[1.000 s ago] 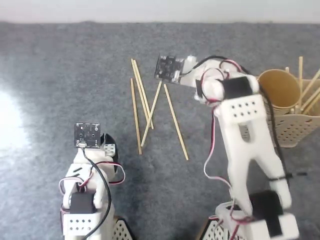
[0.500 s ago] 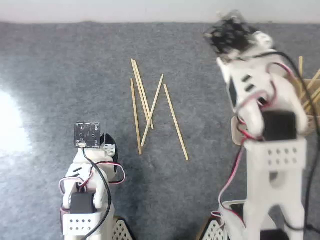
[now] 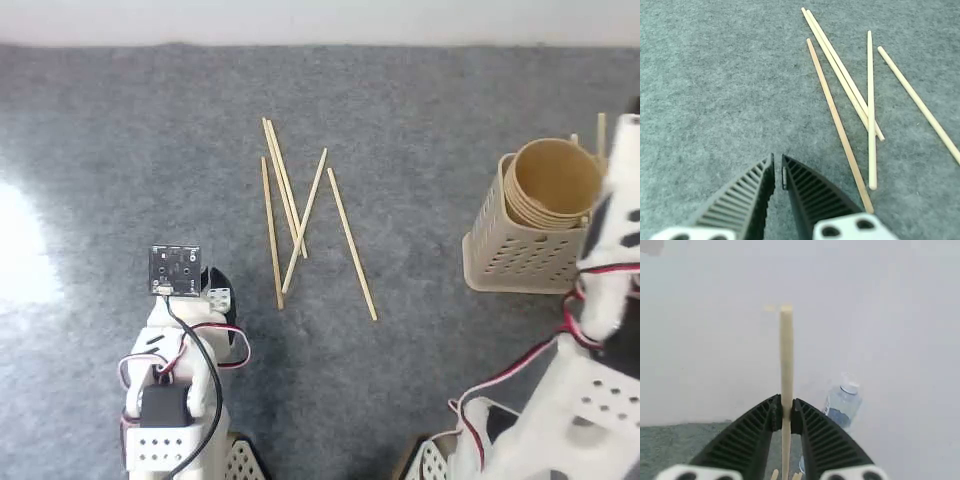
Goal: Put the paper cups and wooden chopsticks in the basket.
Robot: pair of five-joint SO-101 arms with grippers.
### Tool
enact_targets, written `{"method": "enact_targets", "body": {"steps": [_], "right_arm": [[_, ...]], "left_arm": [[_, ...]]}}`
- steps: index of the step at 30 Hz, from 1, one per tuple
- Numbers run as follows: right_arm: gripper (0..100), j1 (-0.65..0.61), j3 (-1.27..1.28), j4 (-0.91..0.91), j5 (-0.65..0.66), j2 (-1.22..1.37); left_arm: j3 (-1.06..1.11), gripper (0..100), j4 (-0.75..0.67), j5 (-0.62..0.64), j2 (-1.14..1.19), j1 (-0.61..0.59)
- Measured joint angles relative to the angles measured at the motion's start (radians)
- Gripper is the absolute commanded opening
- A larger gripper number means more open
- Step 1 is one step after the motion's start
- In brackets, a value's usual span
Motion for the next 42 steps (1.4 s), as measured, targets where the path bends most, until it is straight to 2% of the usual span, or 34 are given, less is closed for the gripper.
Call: {"method": "enact_targets", "body": {"steps": [9,15,23,25,28,30,42], "right_arm": [[0.6,0.101,0.000,0.089,-0.129,0.055],[0.6,0.104,0.014,0.173,-0.133,0.077],[1.1,0.138,0.170,0.133,-0.133,0.127],[5.1,0.140,0.216,0.114,-0.133,0.129],[20.4,0.143,0.252,0.107,-0.133,0.129],[27.2,0.141,0.264,0.106,-0.133,0.129],[22.8,0.141,0.270,0.106,-0.133,0.129]], "left_arm": [[0.000,2,0.000,0.000,0.000,0.000],[0.000,2,0.000,0.000,0.000,0.000],[0.000,2,0.000,0.000,0.000,0.000],[0.000,2,0.000,0.000,0.000,0.000],[0.000,2,0.000,0.000,0.000,0.000],[0.000,2,0.000,0.000,0.000,0.000],[0.000,2,-0.015,0.000,0.000,0.000]]}}
